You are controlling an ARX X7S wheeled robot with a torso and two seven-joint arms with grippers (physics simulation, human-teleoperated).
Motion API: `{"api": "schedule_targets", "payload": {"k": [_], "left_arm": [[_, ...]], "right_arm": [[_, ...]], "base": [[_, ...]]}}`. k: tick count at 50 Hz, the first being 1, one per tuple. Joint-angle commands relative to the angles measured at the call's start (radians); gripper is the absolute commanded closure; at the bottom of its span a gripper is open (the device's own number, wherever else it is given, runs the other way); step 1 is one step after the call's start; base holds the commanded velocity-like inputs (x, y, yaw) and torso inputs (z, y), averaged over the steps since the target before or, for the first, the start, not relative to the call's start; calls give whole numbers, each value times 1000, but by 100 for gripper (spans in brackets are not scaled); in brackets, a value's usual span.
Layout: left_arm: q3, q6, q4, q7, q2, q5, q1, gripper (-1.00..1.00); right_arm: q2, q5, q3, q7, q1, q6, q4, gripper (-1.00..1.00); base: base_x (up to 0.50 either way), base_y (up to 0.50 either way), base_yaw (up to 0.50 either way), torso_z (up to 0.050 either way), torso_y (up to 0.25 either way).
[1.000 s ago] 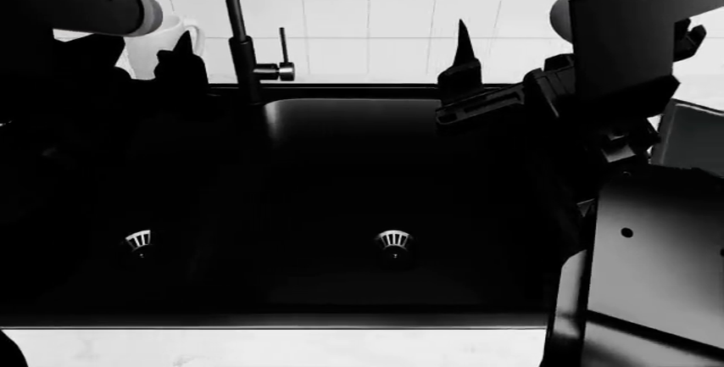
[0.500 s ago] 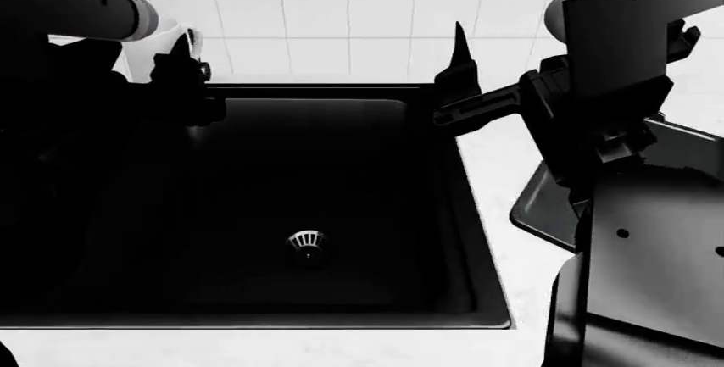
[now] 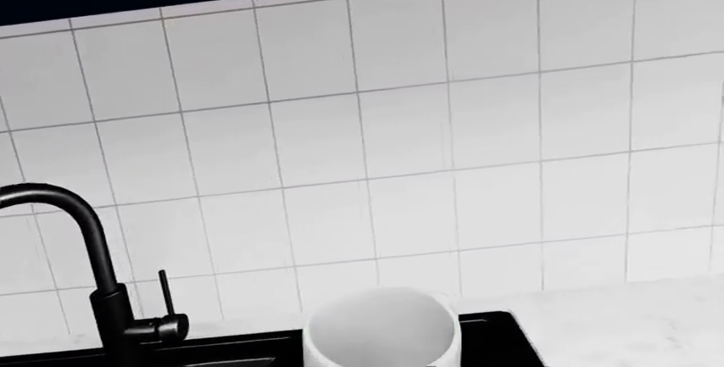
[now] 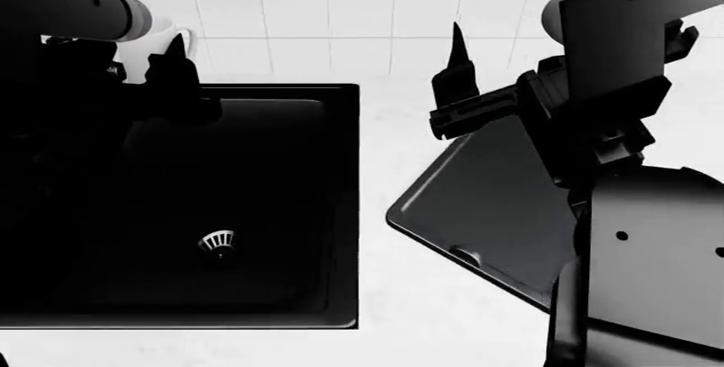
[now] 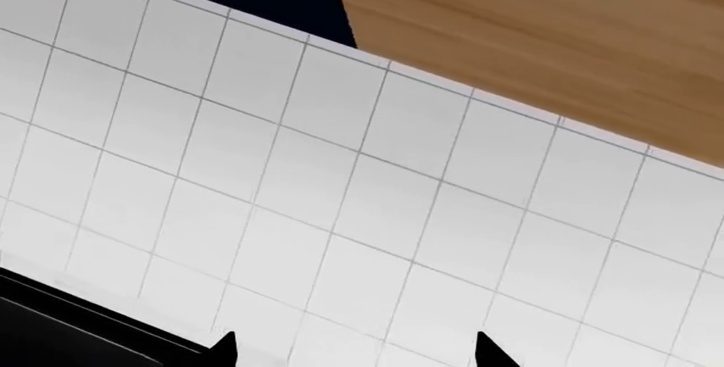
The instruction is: Pick the kettle from the counter and place it on the tray. Then pick the mug from the cabinet and place it on the tray. Then close the cabinet doors.
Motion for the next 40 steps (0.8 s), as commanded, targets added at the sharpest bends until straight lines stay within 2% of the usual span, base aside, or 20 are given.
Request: {"api": "schedule_targets", "payload": {"k": [1,40], "left_arm": [[0,11,-3,-8,-7,-9,0,100],[9,61,-10,11,-34,6,37,100]], "right_arm": [[4,6,-8,6,6,14,-7,-100],[9,21,-33,31,26,42,-11,-100]], "base": [[0,-500,0,0,0],[0,-500,0,0,0]]}}
